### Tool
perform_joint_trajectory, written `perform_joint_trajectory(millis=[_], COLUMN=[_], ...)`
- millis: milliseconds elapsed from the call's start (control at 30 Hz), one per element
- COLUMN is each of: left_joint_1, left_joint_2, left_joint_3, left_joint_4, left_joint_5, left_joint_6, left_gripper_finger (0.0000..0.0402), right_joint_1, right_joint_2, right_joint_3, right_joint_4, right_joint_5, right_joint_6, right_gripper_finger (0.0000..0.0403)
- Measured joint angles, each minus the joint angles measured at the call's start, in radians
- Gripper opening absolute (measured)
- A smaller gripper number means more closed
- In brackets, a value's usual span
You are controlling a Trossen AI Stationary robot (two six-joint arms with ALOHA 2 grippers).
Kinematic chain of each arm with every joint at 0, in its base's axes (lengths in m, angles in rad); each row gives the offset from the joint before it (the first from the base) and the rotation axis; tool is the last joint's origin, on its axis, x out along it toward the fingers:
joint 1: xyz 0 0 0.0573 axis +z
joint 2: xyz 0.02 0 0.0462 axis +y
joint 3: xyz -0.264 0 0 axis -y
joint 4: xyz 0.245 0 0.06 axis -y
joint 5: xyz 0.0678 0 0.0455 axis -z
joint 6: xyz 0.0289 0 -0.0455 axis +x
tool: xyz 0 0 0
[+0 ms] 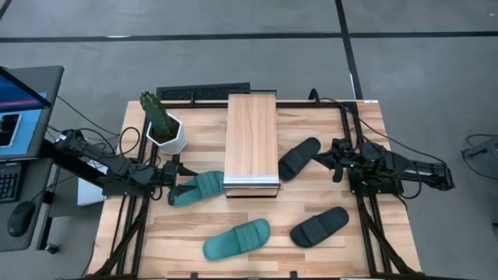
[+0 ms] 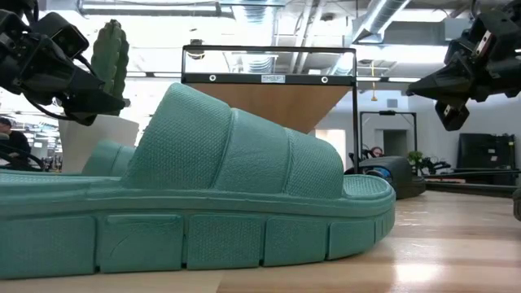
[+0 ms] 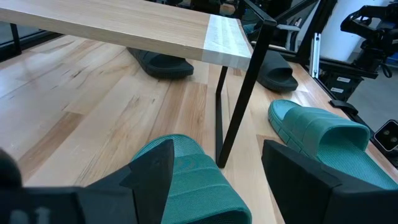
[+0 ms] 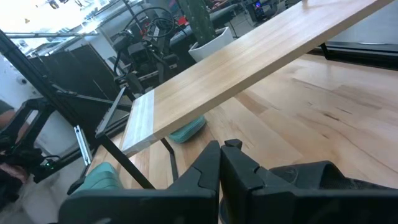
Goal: Pick and place slides into the shelf
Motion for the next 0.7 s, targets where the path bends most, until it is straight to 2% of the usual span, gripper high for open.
perform_joint_trajectory(millis=[367, 700], left_joint_1=[0.0, 0.0], left_joint_2=[0.0, 0.0], left_joint_3=[0.0, 0.0], left_joint_4=[0.0, 0.017], left_joint_5=[0.0, -0.01], left_joint_6=[-0.009, -0.211], left_gripper_finger=[0.0235, 0.0235], right_joint_1=[0.0, 0.0], right_joint_2=[0.0, 0.0], right_joint_3=[0.0, 0.0], right_joint_4=[0.0, 0.0], right_joint_5=[0.0, 0.0], right_joint_6=[0.0, 0.0], right_gripper_finger=[0.0001, 0.0001])
